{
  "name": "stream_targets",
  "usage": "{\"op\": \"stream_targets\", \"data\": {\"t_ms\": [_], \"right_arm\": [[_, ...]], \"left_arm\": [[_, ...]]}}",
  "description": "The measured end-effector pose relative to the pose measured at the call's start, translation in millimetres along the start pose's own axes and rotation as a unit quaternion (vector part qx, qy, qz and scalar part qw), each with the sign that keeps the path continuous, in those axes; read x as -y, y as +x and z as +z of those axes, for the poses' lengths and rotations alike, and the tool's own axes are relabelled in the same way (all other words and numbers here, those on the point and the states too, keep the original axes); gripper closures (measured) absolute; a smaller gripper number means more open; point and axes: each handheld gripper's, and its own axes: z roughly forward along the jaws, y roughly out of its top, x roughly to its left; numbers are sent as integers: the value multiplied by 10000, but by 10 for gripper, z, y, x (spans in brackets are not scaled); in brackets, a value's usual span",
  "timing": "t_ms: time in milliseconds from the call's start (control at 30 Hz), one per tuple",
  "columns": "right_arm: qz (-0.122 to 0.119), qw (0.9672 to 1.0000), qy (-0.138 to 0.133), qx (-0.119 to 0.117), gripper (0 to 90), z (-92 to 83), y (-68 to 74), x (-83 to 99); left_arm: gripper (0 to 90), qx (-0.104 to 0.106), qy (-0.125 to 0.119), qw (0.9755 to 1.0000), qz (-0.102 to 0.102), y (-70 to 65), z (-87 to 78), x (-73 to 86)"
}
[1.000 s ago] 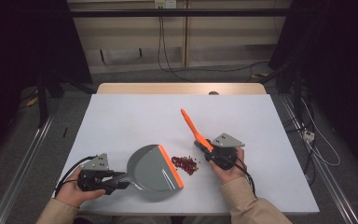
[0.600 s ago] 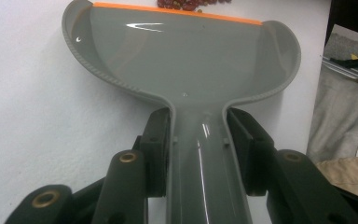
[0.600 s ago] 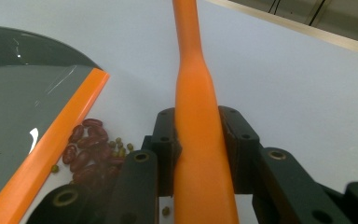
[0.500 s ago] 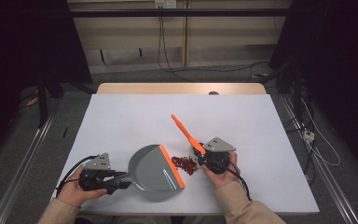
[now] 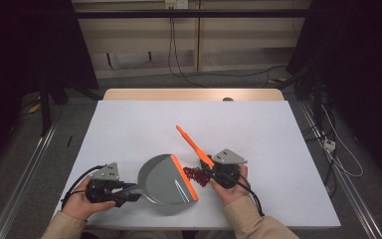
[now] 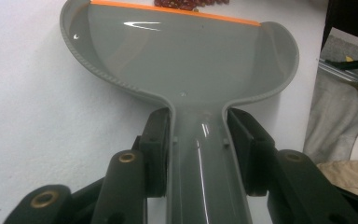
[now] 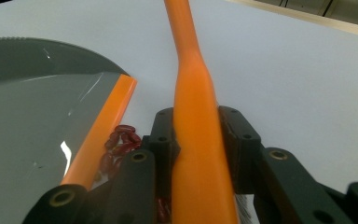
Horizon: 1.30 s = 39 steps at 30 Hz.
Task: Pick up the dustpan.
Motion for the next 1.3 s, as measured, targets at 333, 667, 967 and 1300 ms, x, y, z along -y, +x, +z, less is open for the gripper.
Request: {"op": "stream_targets", "data": {"t_ms": [333,667,967,1300], "right_arm": [[185,9996,-68,-204,685,13,89,-8],[397,9988,-142,-253,684,42,179,-9],[428,9986,-179,-242,683,52,216,-6],[508,9981,-229,-254,682,63,269,0]], "left_arm": [[607,17,8,10000,-4,-3,5,-8],[610,42,41,10000,-31,-7,24,-9],[615,131,86,9999,-44,-43,85,-17],[616,146,46,9998,-134,-69,100,-8]]}}
